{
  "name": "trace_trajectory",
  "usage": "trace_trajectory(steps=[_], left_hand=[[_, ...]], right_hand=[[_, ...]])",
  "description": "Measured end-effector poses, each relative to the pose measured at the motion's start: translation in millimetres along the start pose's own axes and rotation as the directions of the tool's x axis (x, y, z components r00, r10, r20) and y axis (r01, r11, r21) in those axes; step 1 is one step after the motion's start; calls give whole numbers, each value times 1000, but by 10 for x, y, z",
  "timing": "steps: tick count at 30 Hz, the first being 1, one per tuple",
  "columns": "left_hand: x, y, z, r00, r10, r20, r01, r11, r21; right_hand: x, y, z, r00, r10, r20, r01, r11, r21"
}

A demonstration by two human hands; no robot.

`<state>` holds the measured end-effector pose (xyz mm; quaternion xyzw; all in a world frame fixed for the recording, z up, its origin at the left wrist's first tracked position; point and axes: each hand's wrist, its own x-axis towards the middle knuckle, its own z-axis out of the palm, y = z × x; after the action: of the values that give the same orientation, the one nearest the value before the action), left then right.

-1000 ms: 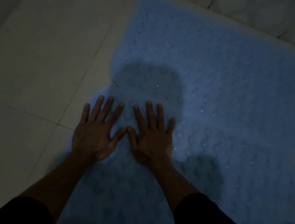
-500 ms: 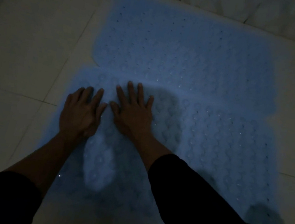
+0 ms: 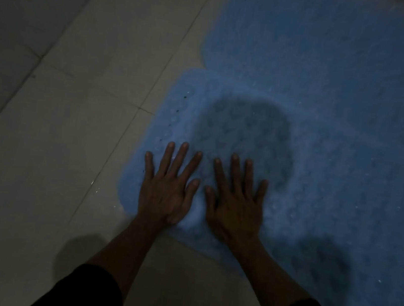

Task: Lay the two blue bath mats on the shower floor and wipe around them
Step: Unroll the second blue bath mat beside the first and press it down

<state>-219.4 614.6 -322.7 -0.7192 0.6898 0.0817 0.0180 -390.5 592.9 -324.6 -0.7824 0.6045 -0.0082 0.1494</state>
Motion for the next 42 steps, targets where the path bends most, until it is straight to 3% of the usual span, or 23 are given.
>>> trace_trajectory(steps=[9, 14, 25, 31, 34, 38, 42], left_hand=[[-18, -9, -34, 1000, 7, -29, -8, 999, -49], [47, -5, -75, 998, -15, 67, 17, 999, -28], [17, 44, -62, 998, -39, 42, 41, 998, -52], [37, 193, -72, 996, -82, 29, 84, 996, -42], [85, 632, -98, 999, -39, -17, 38, 998, -46], [315, 1429, -94, 991, 136, 9, -135, 988, -72], [658, 2184, -55, 961, 273, 28, -271, 960, -76]], right_hand=[[-12, -53, -80, 997, 20, 78, -16, 999, -49], [28, -62, -132, 994, 26, 110, -22, 999, -34], [-6, -8, -42, 1000, -8, 5, 8, 999, 53], [-50, 126, -77, 999, -34, -8, 35, 981, 191], [-157, 530, -209, 997, 52, -62, -38, 977, 208], [-272, 1469, -493, 959, 260, -115, -237, 954, 181], [-239, 2373, -745, 922, 374, -96, -361, 923, 134]])
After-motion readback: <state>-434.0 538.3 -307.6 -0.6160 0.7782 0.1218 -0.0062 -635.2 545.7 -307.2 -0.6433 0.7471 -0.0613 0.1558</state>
